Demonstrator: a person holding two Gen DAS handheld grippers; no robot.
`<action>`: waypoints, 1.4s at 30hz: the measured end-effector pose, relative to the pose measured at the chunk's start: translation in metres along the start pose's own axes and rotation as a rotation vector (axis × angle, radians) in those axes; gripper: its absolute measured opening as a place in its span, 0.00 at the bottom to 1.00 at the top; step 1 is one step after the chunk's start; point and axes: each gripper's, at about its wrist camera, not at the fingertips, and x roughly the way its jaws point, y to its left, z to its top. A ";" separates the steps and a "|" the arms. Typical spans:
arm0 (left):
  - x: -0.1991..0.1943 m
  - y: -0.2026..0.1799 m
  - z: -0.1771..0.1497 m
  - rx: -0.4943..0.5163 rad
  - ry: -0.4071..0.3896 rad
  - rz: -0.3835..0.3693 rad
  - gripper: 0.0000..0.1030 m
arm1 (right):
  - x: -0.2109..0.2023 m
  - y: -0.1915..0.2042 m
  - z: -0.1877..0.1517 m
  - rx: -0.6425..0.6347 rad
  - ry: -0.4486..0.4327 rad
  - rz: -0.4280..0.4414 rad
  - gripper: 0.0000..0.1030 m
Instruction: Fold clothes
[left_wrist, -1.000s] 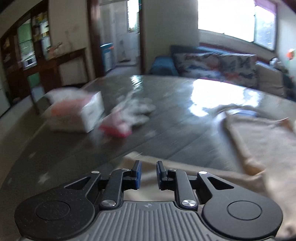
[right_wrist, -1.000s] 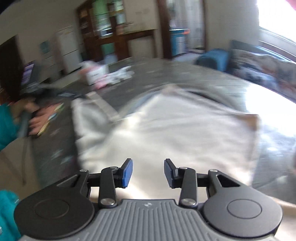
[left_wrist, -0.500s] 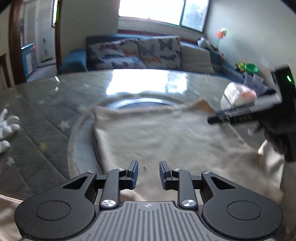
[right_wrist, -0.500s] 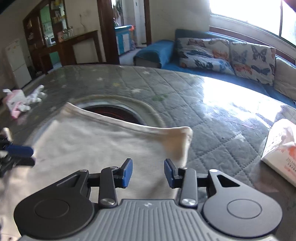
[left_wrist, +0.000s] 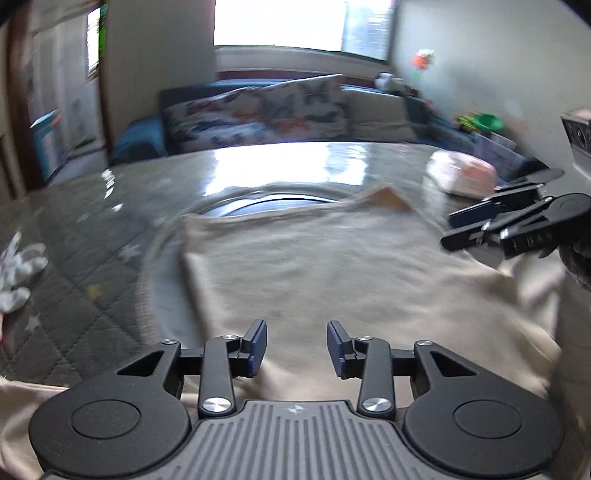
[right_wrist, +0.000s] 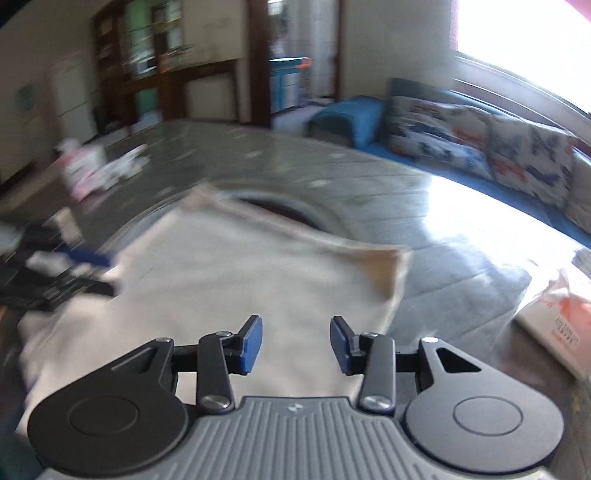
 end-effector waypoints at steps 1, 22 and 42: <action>-0.003 -0.008 -0.003 0.026 -0.003 -0.014 0.40 | -0.008 0.010 -0.005 -0.024 0.001 0.012 0.42; -0.023 -0.067 -0.013 0.166 -0.055 -0.117 0.46 | -0.111 0.002 -0.117 0.311 -0.114 -0.254 0.44; 0.014 -0.138 -0.004 0.212 -0.003 -0.181 0.50 | -0.106 -0.123 -0.172 0.656 -0.130 -0.542 0.30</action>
